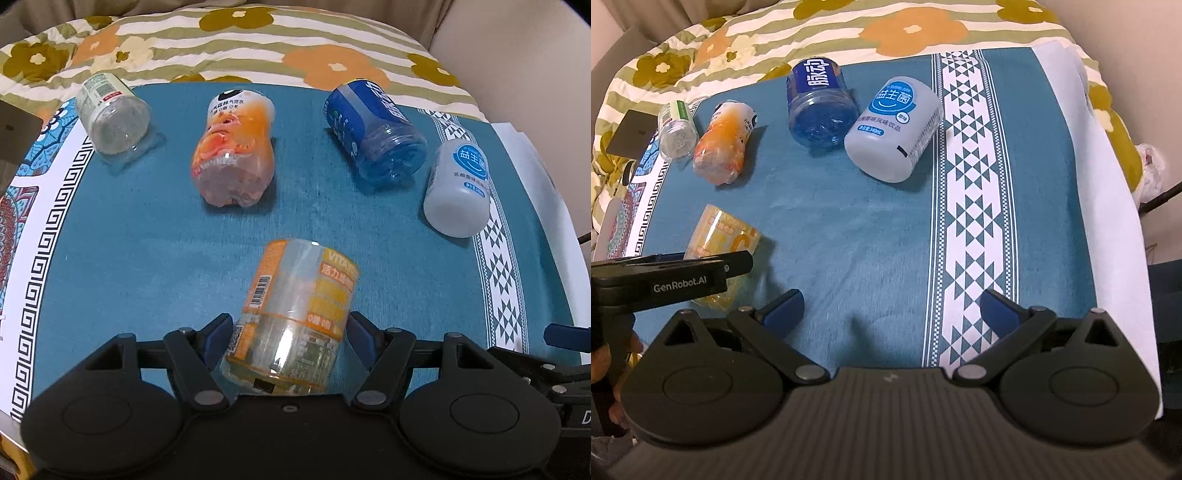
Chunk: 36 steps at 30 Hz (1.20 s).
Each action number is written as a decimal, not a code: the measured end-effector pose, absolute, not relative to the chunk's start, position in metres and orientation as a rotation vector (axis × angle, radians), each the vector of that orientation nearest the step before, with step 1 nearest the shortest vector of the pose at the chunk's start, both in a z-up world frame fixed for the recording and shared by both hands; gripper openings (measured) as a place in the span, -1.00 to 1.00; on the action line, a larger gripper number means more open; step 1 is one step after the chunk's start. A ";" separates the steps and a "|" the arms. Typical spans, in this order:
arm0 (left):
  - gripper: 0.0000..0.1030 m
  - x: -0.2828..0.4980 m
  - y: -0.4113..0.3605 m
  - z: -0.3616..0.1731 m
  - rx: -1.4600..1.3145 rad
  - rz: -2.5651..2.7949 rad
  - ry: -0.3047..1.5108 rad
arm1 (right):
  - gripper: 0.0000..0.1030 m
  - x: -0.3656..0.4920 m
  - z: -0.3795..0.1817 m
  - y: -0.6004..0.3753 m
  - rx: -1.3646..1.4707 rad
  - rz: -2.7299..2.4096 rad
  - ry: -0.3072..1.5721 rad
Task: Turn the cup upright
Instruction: 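Close the left gripper around the cup's body, then release the cup with the left gripper while the right gripper grasps its rim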
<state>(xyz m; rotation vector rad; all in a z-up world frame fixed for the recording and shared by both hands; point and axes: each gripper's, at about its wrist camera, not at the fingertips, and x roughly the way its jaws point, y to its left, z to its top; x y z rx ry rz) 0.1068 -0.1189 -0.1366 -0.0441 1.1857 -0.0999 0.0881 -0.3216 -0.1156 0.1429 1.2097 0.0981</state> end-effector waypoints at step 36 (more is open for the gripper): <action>1.00 0.075 -0.064 -0.081 0.139 -0.156 1.140 | 1.00 0.108 -0.060 -0.279 0.242 0.134 1.199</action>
